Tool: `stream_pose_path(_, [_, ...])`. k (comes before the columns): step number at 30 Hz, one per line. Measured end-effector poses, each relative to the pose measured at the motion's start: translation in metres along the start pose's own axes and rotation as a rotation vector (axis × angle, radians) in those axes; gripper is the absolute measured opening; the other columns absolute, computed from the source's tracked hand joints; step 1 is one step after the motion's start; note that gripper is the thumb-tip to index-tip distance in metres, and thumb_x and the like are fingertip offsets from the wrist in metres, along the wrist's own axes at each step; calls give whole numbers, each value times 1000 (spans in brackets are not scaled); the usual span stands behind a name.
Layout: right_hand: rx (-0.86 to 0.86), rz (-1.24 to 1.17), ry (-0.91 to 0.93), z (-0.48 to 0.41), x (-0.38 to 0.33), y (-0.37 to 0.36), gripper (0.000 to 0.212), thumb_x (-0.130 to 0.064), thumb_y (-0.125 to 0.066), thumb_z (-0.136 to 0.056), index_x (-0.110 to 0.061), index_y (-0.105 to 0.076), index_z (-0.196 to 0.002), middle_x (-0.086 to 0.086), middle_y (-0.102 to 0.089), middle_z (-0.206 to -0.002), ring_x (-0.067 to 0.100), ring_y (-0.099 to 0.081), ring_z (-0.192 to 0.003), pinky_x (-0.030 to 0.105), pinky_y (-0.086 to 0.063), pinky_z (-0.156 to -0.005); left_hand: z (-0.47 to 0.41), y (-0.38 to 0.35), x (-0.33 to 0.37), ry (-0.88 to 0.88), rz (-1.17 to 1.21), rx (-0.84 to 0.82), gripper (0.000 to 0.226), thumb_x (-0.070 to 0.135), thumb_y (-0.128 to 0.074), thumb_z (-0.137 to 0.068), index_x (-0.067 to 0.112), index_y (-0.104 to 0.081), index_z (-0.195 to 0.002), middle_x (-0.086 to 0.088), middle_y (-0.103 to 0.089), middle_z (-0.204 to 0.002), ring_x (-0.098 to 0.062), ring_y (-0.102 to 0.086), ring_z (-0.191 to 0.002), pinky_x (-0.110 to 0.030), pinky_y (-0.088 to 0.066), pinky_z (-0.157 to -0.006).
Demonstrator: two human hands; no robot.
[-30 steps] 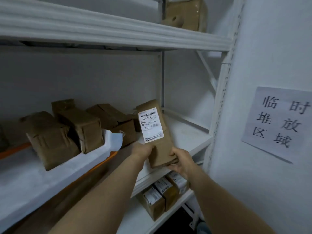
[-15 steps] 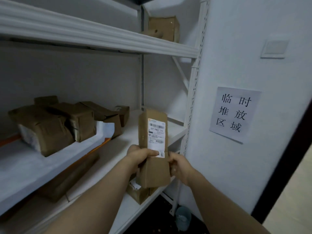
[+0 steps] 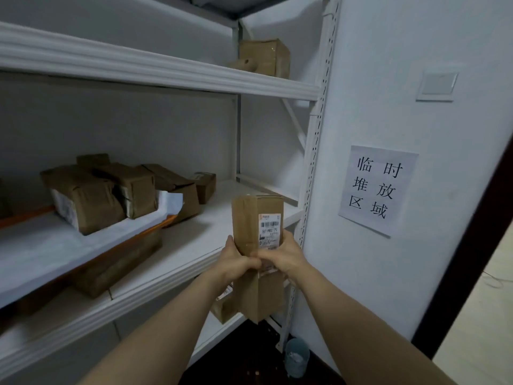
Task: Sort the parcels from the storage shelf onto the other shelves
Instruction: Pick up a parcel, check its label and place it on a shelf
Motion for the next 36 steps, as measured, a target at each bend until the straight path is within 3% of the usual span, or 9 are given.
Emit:
stream_pose_path(4, [-81, 161, 3, 11, 14, 16, 105, -23, -90, -46, -20, -27, -130, -1, -59, -115, 19, -57, -110, 39, -50, -98, 9, -4, 5, -9, 194, -4, 71, 5, -72, -69, 17, -32, -127, -7, -58, -114, -25, -57, -107, -47, -49, -96])
stream_pose_path(8, [-147, 255, 74, 25, 26, 16, 100, -6, -87, -62, -15, -18, -134, -3, -45, -120, 15, -48, -115, 16, -46, -84, 16, -6, 10, -133, 150, 176, 86, 11, -87, -61, 22, -37, -129, 3, -56, -121, -16, -54, -111, -36, -48, -94])
stream_pose_path(12, [-115, 242, 118, 32, 38, 13, 107, -9, -88, -61, -15, -15, -140, -3, -41, -125, 19, -43, -126, 29, -42, -101, 22, -15, 2, -128, 27, 286, 96, 15, -90, -55, 15, -37, -135, -1, -54, -130, -19, -52, -121, -42, -47, -100])
stream_pose_path(18, [-105, 246, 139, 40, 41, 19, 125, -20, -92, -50, -31, -10, -144, 1, -36, -140, 22, -35, -134, 48, -38, -109, 27, -17, 0, -142, 26, 337, 88, 12, -89, -58, 15, -42, -133, -1, -56, -128, -19, -54, -119, -33, -50, -92])
stream_pose_path(21, [-97, 276, 138, 41, 39, 23, 127, -24, -92, -50, -28, -10, -146, 1, -35, -142, 20, -33, -134, 48, -37, -110, 27, -17, 5, -147, 35, 326, 89, 17, -89, -58, 15, -42, -134, 1, -57, -127, -18, -54, -118, -32, -50, -90])
stream_pose_path(24, [-54, 265, 133, 41, 37, 26, 110, -34, -88, -44, -22, -28, -137, -1, -50, -126, 19, -51, -120, 41, -47, -101, 26, -18, 9, -126, 97, 289, 97, 28, -91, -55, 15, -41, -138, 0, -58, -128, -20, -56, -117, -34, -51, -90])
stream_pose_path(27, [-32, -3, -39, 41, 31, 32, 66, -38, -85, -58, -15, -57, -113, 2, -67, -104, 24, -64, -102, 40, -53, -92, 28, -17, 11, -8, 129, 200, 118, 55, -80, -57, 15, -20, -151, -6, -41, -147, -27, -44, -129, -42, -39, -103])
stream_pose_path(30, [8, -267, -304, 42, 33, 43, 78, -57, -79, -57, -14, -57, -119, 13, -67, -108, 31, -63, -100, 44, -52, -93, 30, -14, 1, 95, -19, 108, 109, 60, -72, -68, 16, -18, -152, -7, -27, -154, -29, -33, -136, -40, -32, -107])
stream_pose_path(36, [85, -567, -485, 39, 42, 65, 58, -55, -64, -78, -11, -52, -115, 17, -61, -94, 31, -59, -87, 41, -49, -84, 31, -16, -16, 56, -197, -60, 123, 50, -90, -32, 16, -36, -137, -2, -57, -127, -20, -56, -115, -38, -47, -102])
Point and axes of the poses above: each hand's wrist, its own z-axis away from the middle knuckle, its own y-axis out of the back of the hand, x = y × z, the point moved 2 cm from there along -z, towards the middle knuckle
